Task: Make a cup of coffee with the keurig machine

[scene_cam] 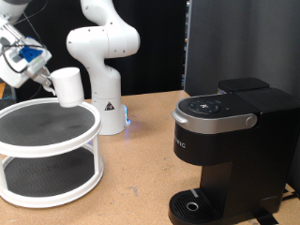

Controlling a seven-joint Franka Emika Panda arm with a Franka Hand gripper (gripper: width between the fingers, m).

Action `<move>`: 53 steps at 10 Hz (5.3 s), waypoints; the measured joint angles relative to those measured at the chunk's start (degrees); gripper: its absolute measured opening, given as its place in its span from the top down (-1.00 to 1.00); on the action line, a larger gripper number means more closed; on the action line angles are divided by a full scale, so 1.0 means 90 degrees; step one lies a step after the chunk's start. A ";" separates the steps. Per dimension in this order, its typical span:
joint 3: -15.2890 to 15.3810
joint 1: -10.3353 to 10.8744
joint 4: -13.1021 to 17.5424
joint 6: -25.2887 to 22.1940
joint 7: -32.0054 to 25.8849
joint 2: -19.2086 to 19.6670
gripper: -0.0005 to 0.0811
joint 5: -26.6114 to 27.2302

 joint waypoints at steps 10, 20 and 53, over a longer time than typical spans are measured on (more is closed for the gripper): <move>0.1110 0.0244 -0.0764 0.1709 0.1200 -0.0169 0.81 0.1191; 0.1867 0.0907 -0.1352 0.3566 0.1814 -0.0060 0.81 0.2031; 0.1252 0.4512 0.0006 0.4673 -0.2623 0.4830 0.81 0.9115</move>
